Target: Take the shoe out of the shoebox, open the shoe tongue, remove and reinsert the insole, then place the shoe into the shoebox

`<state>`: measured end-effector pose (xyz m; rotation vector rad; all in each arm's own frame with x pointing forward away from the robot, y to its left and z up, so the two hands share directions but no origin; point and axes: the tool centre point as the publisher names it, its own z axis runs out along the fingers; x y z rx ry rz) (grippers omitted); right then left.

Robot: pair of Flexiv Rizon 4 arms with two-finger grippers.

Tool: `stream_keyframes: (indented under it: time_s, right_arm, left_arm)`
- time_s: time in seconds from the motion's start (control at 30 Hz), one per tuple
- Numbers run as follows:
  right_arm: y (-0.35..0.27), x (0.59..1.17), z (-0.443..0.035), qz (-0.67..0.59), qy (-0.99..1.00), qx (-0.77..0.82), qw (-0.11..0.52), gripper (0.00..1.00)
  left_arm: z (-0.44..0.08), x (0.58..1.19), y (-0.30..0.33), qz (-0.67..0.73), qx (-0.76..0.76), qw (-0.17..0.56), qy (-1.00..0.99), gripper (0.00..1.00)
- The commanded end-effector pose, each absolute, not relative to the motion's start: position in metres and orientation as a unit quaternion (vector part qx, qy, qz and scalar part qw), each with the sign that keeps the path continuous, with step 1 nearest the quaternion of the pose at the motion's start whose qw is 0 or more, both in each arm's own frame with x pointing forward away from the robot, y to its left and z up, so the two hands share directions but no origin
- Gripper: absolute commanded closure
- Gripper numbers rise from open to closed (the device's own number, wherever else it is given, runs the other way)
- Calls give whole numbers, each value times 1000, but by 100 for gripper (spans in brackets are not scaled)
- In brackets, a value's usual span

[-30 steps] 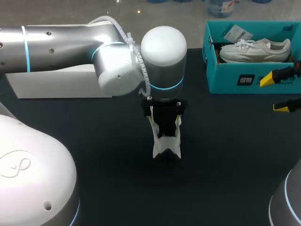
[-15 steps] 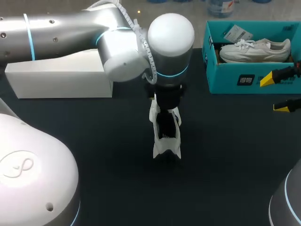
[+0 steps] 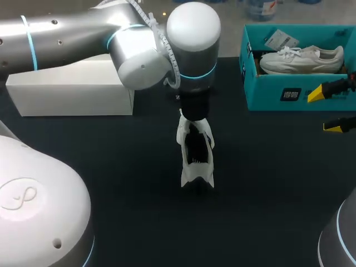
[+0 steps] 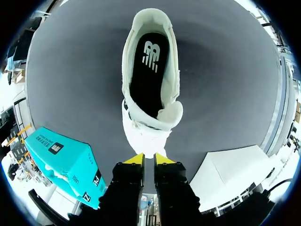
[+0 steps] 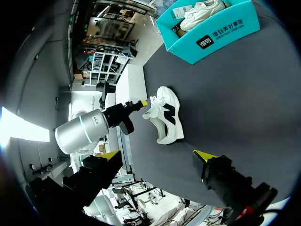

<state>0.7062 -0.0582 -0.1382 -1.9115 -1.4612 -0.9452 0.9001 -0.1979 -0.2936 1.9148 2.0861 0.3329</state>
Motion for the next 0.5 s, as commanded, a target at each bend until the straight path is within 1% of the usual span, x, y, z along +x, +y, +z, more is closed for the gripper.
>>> stream_keyframes:
  time_s: [0.03,0.13,0.33,0.5]
  right_arm:
    - [-58,706,-139,-351,-543,-712,274,0]
    - [-58,706,-139,-351,-543,-712,274,0]
    - [-58,706,-139,-351,-543,-712,274,0]
    - [-58,706,-139,-351,-543,-712,274,0]
  left_arm:
    - [-300,901,-195,120,667,130,724,100]
    - [-309,894,-192,119,675,102,721,100]
    - [-314,878,-197,103,681,94,719,100]
    - [-318,864,-195,99,692,70,712,100]
